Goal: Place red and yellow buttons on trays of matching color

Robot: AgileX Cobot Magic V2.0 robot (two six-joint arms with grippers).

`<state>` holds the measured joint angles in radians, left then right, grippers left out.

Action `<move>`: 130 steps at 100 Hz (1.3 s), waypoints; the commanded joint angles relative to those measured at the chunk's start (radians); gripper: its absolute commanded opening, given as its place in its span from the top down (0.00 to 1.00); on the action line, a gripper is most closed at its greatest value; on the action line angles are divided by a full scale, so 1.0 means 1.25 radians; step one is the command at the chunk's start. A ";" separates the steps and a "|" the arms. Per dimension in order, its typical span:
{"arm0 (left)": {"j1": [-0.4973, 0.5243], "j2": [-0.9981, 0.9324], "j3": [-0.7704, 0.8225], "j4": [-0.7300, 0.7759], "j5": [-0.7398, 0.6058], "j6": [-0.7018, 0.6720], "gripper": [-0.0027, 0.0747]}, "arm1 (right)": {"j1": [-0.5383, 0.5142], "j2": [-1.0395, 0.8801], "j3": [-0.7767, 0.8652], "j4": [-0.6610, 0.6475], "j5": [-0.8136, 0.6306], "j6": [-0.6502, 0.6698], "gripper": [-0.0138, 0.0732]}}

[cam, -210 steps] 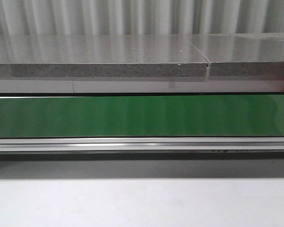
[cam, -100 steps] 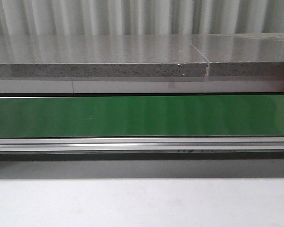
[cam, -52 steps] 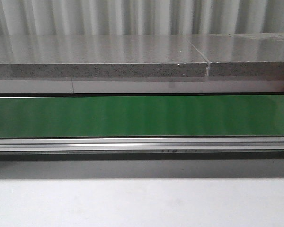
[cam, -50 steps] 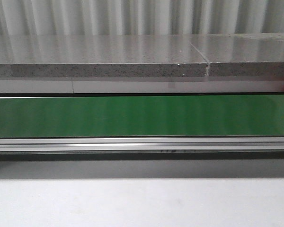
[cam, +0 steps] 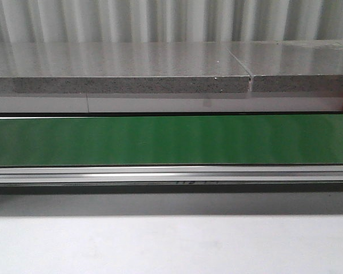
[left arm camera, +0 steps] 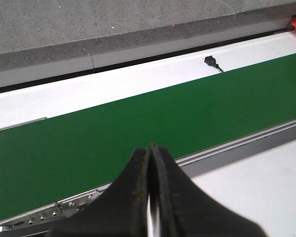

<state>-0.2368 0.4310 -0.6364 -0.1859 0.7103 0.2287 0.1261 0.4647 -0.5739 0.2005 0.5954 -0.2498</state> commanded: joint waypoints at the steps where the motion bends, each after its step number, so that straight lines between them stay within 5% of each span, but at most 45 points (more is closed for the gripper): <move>1: -0.006 0.018 -0.021 -0.014 -0.074 -0.003 0.99 | -0.001 -0.002 -0.018 0.004 -0.052 -0.005 0.91; 30: 0.035 0.199 -0.096 -0.007 -0.074 -0.074 0.99 | -0.001 -0.002 -0.018 0.004 -0.052 -0.005 0.91; 56: 0.195 0.363 -0.194 -0.007 -0.051 -0.087 0.98 | -0.001 -0.002 -0.018 0.004 -0.052 -0.005 0.91; 65: 0.261 0.414 -0.220 -0.007 -0.027 -0.087 0.86 | -0.001 -0.002 -0.018 0.004 -0.052 -0.005 0.91; 89: 0.414 0.521 -0.275 -0.008 0.007 -0.087 0.24 | -0.001 -0.002 -0.018 0.004 -0.052 -0.005 0.91; 130: 0.569 0.810 -0.477 -0.003 0.206 -0.071 0.21 | -0.001 -0.002 -0.018 0.004 -0.052 -0.005 0.91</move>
<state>0.4570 1.3926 -1.1517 -0.1801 0.9600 0.1365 0.1261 0.4606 -0.5717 0.2005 0.5992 -0.2498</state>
